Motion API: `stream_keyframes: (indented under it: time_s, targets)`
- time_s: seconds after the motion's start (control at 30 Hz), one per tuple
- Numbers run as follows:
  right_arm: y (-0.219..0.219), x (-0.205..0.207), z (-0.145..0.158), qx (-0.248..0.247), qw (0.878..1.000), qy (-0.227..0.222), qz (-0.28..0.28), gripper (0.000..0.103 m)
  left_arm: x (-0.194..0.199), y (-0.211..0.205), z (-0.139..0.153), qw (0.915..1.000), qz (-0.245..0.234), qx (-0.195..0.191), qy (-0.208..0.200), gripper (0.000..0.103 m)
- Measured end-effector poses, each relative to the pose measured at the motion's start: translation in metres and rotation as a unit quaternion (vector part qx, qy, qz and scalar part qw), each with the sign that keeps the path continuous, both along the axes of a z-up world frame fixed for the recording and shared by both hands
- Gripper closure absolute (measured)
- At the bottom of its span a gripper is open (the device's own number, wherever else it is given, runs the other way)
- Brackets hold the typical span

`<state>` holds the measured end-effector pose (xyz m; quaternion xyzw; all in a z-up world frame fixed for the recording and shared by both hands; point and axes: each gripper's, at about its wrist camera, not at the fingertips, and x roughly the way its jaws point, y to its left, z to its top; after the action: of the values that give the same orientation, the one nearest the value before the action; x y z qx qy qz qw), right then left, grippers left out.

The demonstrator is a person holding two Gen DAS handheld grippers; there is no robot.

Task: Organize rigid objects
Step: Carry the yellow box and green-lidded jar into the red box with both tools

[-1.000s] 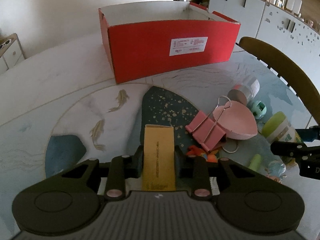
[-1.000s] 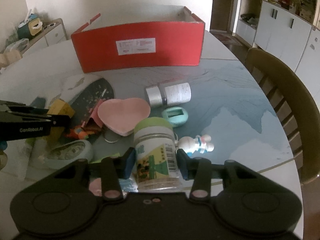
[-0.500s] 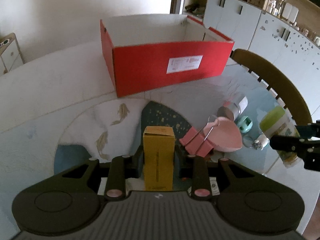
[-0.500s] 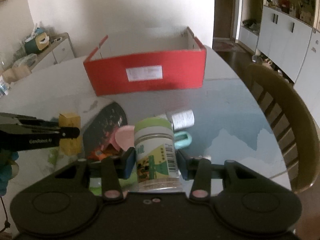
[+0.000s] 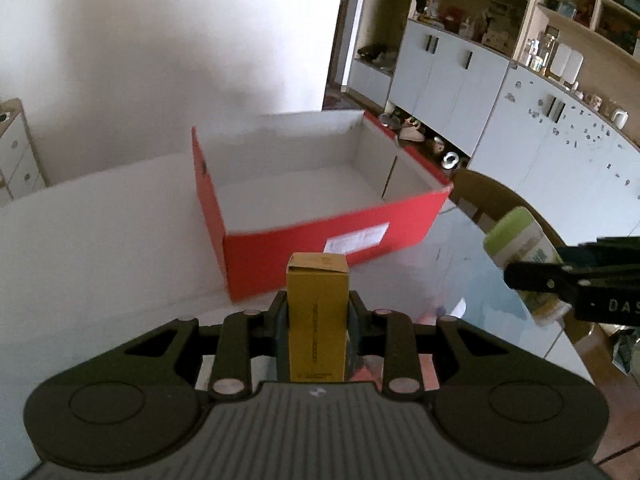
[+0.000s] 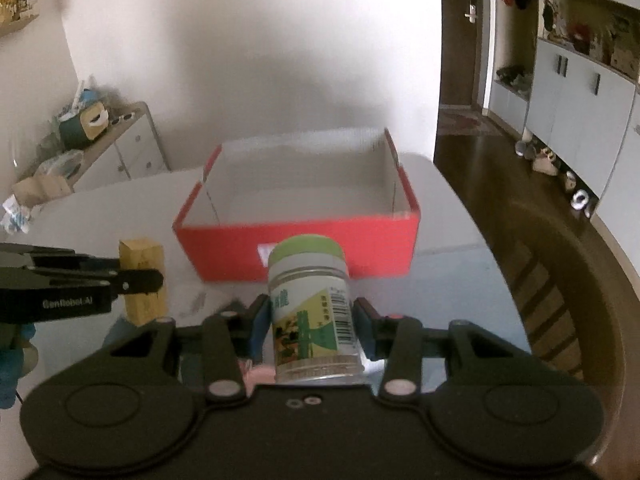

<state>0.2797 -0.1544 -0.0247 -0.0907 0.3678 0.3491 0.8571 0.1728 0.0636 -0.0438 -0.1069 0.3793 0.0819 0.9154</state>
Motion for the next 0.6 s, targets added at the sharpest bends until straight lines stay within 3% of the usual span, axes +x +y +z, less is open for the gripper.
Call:
stream_keyframes:
  time_s: [0.37, 0.6]
  targets:
    - [0.046, 0.055, 0.014, -0.001, 1.0, -0.025, -0.004, 0.059, 0.073, 0.021, 0.038, 0.9996, -0.016, 0.025, 0.002, 0.074]
    - [0.078, 0.087, 0.006, -0.014, 0.999, -0.036, -0.015, 0.059, 0.121, 0.036, 0.044, 0.9984, -0.028, 0.047, 0.012, 0.074]
